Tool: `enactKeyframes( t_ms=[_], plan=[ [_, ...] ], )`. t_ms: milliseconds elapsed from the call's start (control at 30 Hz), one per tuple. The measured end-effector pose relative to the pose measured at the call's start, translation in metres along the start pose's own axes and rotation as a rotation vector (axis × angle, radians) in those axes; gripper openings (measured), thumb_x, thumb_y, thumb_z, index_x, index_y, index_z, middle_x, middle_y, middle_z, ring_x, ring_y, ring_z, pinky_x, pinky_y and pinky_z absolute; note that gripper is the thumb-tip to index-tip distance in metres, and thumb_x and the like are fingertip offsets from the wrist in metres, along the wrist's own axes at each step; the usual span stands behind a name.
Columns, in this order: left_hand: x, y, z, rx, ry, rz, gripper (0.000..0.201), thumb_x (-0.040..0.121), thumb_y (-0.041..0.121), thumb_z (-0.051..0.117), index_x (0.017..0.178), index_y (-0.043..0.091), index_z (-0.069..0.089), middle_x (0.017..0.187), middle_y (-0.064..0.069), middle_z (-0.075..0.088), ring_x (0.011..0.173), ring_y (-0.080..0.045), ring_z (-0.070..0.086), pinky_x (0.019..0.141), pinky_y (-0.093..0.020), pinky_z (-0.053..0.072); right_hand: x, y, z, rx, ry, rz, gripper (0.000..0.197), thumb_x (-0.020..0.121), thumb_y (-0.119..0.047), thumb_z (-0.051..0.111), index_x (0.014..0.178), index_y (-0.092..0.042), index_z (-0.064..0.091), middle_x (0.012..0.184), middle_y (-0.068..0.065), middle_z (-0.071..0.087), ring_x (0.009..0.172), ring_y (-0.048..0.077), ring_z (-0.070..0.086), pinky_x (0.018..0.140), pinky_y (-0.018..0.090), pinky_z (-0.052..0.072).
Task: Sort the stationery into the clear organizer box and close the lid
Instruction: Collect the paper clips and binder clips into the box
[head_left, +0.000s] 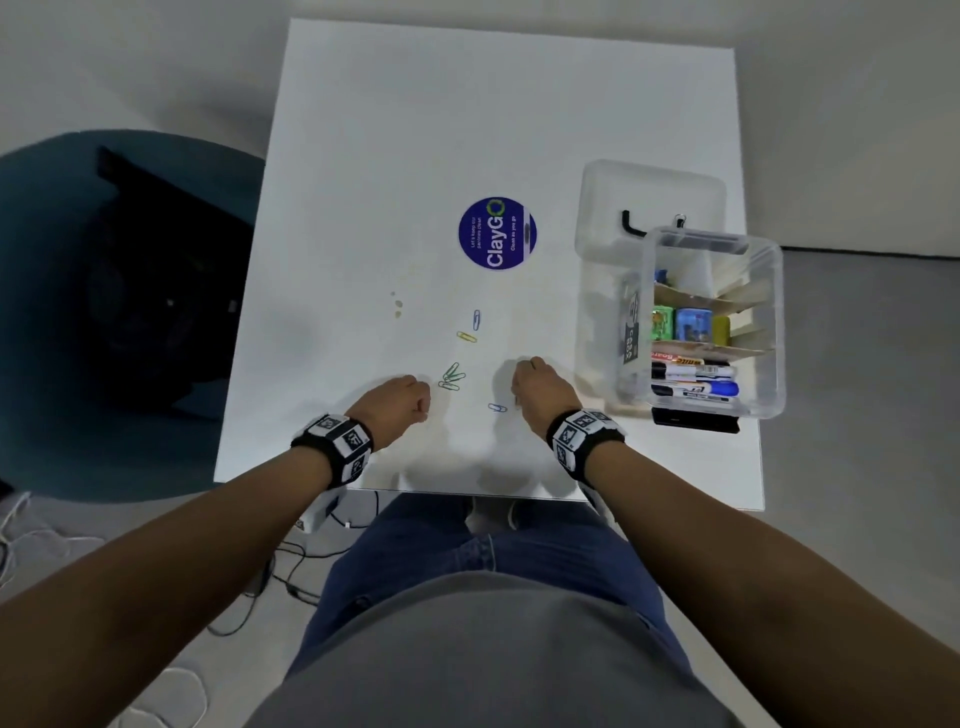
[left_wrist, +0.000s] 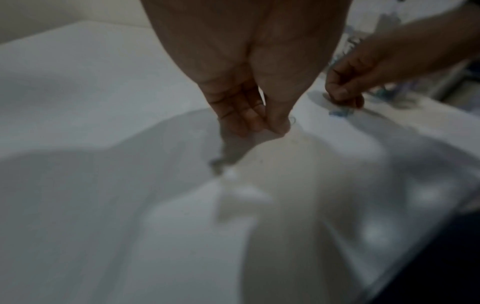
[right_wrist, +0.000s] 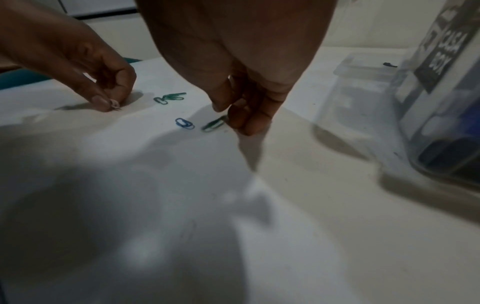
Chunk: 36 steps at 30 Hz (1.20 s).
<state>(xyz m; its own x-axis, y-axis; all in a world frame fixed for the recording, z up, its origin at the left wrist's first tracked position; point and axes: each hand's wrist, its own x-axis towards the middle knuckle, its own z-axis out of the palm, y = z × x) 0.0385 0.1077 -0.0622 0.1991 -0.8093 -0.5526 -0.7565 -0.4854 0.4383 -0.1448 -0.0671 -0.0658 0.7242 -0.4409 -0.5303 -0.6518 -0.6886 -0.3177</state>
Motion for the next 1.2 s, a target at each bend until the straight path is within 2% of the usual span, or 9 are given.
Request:
enactKeyframes(
  t_ms=[200,300,400,533,800,900,1000,1100,1200],
  plan=[
    [0.029,0.035,-0.013,-0.224,0.171,-0.068,0.034,0.088,0.016,0.065,0.118,0.016,0.05,0.087,-0.003,0.066,0.08,-0.021,0.06,0.076,-0.034,0.05,-0.013,-0.006,0.003,0.121,0.062,0.007,0.019,0.086,0.005,0.042,0.097,-0.009,0.049,0.094,0.007,0.055,0.078,0.027,0.052,0.067,0.036,0.044],
    [0.044,0.04,-0.011,-0.144,0.143,-0.11,0.037,0.088,0.014,0.064,0.12,0.012,0.048,0.097,-0.008,0.066,0.089,-0.028,0.062,0.08,-0.038,0.05,-0.019,-0.003,0.008,0.134,0.095,0.038,0.016,0.094,-0.013,0.05,0.11,-0.009,0.05,0.108,0.007,0.053,0.091,0.027,0.054,0.069,0.036,0.047],
    [0.052,0.042,-0.009,-0.048,0.145,-0.085,0.019,0.091,0.017,0.06,0.107,0.01,0.054,0.105,-0.01,0.059,0.099,-0.03,0.057,0.081,-0.041,0.048,-0.021,0.0,0.011,0.017,0.055,-0.033,0.033,0.09,-0.007,0.057,0.121,-0.009,0.048,0.12,0.01,0.047,0.105,0.028,0.05,0.068,0.04,0.052],
    [0.055,0.038,-0.005,0.036,0.165,-0.02,0.013,0.094,0.017,0.056,0.102,0.007,0.056,0.111,-0.012,0.051,0.112,-0.027,0.046,0.08,-0.04,0.048,-0.01,0.003,0.009,-0.129,0.009,-0.098,0.029,0.084,0.005,0.057,0.11,-0.005,0.05,0.117,0.013,0.045,0.102,0.031,0.049,0.061,0.041,0.05],
    [0.049,0.046,-0.005,0.393,0.128,0.091,0.025,0.098,0.012,0.047,0.116,-0.004,0.052,0.115,-0.023,0.054,0.106,-0.039,0.052,0.084,-0.043,0.042,-0.007,0.005,0.007,0.023,0.028,-0.016,0.031,0.092,-0.007,0.052,0.122,-0.003,0.045,0.12,0.014,0.047,0.103,0.031,0.053,0.073,0.039,0.048],
    [0.043,0.051,-0.011,0.502,0.066,0.136,0.03,0.062,0.005,0.082,0.086,0.0,0.064,0.08,-0.017,0.063,0.071,-0.031,0.062,0.055,-0.033,0.048,-0.008,0.001,0.011,-0.016,0.052,-0.017,0.026,0.094,-0.007,0.052,0.119,-0.003,0.048,0.12,0.014,0.046,0.101,0.033,0.054,0.066,0.038,0.046],
    [0.043,0.049,-0.014,0.621,0.04,0.164,0.039,0.026,-0.009,0.07,0.061,0.008,0.062,0.056,-0.007,0.056,0.046,-0.021,0.054,0.037,-0.022,0.032,-0.005,-0.005,0.008,-0.089,-0.001,-0.012,0.028,0.091,0.001,0.045,0.118,0.0,0.048,0.121,0.016,0.046,0.103,0.034,0.054,0.066,0.038,0.043],
    [0.041,0.055,-0.018,0.687,0.033,0.187,0.033,0.043,-0.006,0.07,0.073,0.007,0.063,0.067,-0.008,0.062,0.057,-0.022,0.058,0.044,-0.027,0.029,0.001,-0.004,-0.001,0.005,-0.069,0.039,0.026,0.093,-0.004,0.044,0.118,0.0,0.049,0.122,0.017,0.05,0.103,0.035,0.057,0.079,0.039,0.047],
    [0.045,0.053,-0.016,0.486,0.052,0.095,0.022,0.087,0.002,0.052,0.108,0.001,0.057,0.103,-0.017,0.059,0.094,-0.033,0.058,0.065,-0.036,0.04,0.001,-0.005,-0.006,0.191,-0.054,0.013,0.014,0.093,-0.008,0.047,0.104,-0.004,0.054,0.106,0.017,0.061,0.095,0.036,0.06,0.079,0.039,0.048]
  ],
)
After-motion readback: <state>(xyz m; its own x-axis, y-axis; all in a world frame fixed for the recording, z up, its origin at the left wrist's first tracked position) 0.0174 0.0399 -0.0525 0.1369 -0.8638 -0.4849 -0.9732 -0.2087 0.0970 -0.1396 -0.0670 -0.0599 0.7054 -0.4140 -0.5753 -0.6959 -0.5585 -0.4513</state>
